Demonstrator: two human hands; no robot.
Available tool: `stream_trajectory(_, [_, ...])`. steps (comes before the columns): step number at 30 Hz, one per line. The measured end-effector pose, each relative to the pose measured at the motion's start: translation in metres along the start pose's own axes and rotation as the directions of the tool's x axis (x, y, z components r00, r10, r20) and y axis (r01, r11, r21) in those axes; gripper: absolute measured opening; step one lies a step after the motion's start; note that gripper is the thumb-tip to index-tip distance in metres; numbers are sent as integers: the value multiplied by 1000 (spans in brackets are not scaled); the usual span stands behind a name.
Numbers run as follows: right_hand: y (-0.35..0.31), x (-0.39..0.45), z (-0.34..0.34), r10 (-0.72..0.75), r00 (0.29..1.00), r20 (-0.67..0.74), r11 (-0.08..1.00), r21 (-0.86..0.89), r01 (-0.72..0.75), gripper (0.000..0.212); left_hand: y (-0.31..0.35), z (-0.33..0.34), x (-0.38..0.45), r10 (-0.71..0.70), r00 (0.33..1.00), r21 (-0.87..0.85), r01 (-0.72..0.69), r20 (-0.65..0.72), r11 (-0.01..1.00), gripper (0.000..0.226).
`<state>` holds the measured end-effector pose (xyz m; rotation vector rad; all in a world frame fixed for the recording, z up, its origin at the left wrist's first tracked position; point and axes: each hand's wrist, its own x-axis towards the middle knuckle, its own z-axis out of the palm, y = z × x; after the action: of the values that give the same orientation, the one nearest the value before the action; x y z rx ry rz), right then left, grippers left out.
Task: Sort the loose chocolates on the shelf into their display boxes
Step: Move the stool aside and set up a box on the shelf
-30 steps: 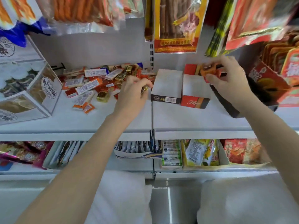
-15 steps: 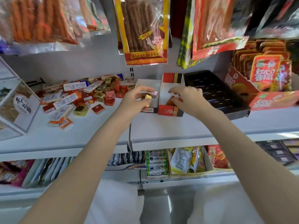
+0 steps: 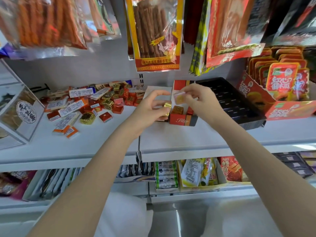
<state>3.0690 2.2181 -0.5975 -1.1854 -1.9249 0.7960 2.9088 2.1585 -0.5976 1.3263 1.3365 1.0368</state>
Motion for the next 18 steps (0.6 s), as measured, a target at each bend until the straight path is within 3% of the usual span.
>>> stream_trajectory(3, [9, -2, -16, 165, 983, -82, 976, 160, -151, 16, -5, 6, 10, 210, 962, 372, -135, -172, 919, 35])
stream_trajectory(9, [24, -12, -25, 303, 947, -103, 934, 230, -273, 10, -10, 35, 25, 351, 922, 569, -203, -162, 797, 38])
stream_trajectory(12, [22, -11, -32, 296, 942, -156, 933, 257, -250, 10, -16, 44, 32, 336, 939, 617, -221, -75, 755, 46])
stream_trajectory(16, [20, -12, -34, 280, 949, -145, 938, 253, -238, 10, -16, 42, 34, 211, 977, 586, -148, -40, 796, 59])
stream_trajectory(18, [18, -11, -33, 280, 949, -144, 937, 256, -238, 10, -14, 34, 30, 223, 971, 687, -102, -90, 720, 55])
